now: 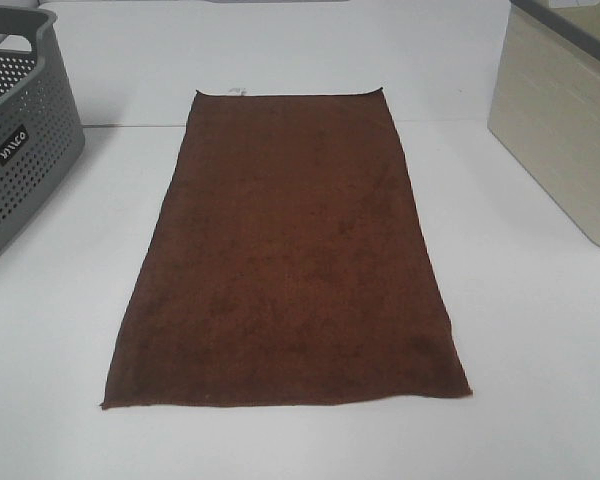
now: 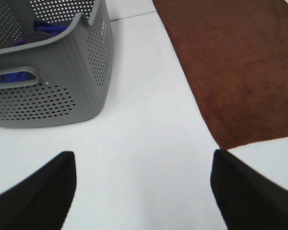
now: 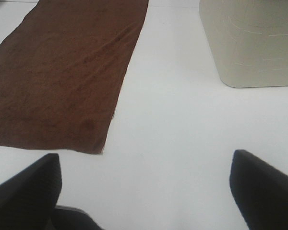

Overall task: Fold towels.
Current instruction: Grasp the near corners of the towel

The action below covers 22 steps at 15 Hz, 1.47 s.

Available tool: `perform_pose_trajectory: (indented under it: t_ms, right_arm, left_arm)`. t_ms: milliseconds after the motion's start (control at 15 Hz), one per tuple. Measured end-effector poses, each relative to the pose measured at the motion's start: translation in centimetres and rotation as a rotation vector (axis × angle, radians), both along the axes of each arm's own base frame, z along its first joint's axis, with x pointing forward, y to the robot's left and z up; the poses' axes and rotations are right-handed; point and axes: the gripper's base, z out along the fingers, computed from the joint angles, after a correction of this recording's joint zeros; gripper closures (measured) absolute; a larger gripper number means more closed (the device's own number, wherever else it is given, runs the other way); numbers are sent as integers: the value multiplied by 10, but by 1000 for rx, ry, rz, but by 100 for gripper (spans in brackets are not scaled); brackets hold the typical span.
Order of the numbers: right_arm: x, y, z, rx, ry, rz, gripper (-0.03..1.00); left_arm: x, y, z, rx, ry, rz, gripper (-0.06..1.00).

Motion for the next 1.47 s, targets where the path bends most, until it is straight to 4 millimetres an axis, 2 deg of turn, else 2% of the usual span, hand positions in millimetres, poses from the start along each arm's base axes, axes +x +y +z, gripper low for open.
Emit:
perform_pose_trajectory:
  t_ms: [267, 467, 667, 867, 1000, 1133, 1200, 1267, 1333, 1467]
  right_arm:
    - [0, 0, 0, 0, 0, 0, 8]
    - [4, 0, 3, 15, 6, -15, 8]
    - [27, 1, 18, 31, 57, -31, 9]
    - [68, 4, 24, 53, 233, -30, 10]
    - [95, 11, 21, 113, 371, -13, 10]
    - [125, 17, 4, 170, 551, -10, 10]
    - [130, 18, 0, 176, 586, -8, 10]
    - [142, 21, -9, 187, 658, 2, 10]
    - [161, 24, -26, 188, 752, 28, 10]
    - [183, 28, -46, 215, 817, 52, 10]
  left_arm:
    - [0, 0, 0, -13, -1, 7, 21]
    - [6, 1, 13, -81, -88, 45, 21]
    - [35, 0, 23, -130, -124, 53, 21]
    - [82, -8, 19, -303, 40, 42, 21]
    - [115, -15, 4, -390, 221, 34, 21]
    - [147, -21, -17, -439, 395, 12, 21]
    - [152, -22, -22, -445, 428, 4, 21]
    - [173, -26, -43, -479, 550, -12, 21]
    - [184, -29, -56, -504, 616, -22, 21]
    - [203, -34, -85, -552, 732, -40, 21]
